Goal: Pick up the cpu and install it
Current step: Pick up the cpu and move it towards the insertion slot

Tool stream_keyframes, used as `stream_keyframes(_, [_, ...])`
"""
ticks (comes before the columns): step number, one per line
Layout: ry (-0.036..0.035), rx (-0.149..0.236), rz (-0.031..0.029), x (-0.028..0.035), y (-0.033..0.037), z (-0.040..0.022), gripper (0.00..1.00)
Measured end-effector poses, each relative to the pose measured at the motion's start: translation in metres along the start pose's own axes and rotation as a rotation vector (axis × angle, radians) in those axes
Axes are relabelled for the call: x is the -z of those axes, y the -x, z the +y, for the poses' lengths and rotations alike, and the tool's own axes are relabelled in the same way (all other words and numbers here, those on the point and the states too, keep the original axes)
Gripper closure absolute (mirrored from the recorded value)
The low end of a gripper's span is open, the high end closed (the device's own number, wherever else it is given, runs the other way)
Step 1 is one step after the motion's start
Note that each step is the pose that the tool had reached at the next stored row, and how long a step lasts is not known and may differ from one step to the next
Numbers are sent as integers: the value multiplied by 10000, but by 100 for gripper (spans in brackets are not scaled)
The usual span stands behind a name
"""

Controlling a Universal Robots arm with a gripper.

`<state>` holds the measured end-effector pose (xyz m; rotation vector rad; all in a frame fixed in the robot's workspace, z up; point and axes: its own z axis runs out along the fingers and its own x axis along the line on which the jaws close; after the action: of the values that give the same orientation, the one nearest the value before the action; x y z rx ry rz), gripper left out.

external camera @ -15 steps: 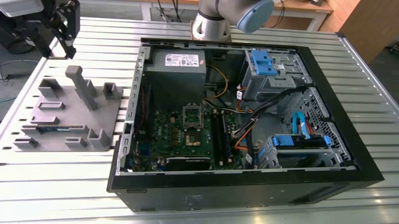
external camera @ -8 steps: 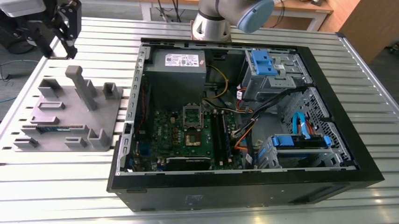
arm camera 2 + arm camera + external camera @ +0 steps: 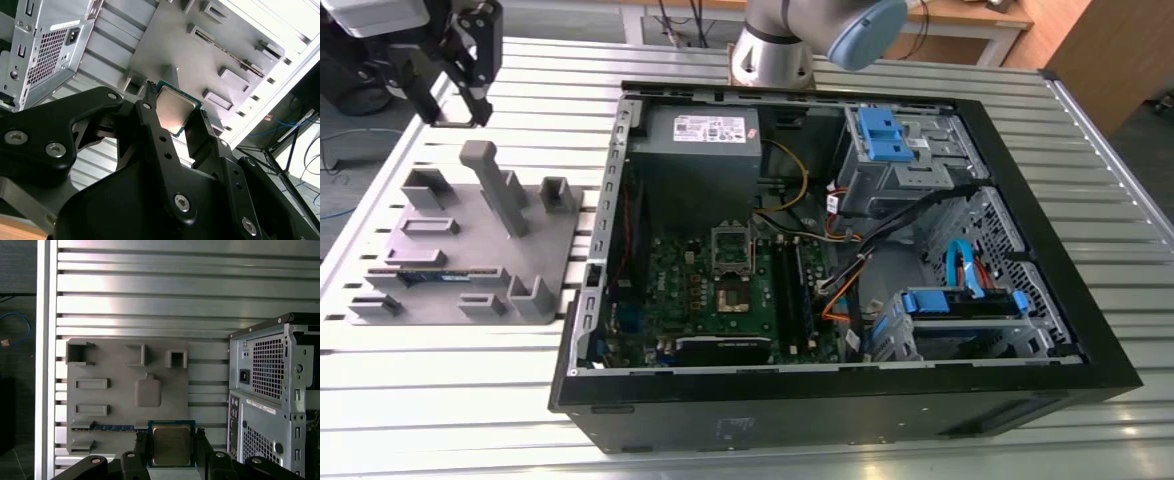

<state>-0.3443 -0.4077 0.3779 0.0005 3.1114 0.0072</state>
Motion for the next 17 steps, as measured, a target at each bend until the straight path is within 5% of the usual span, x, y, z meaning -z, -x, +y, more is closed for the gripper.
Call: stream_keyframes(17, [0,-1,-1,-6,198,0,53])
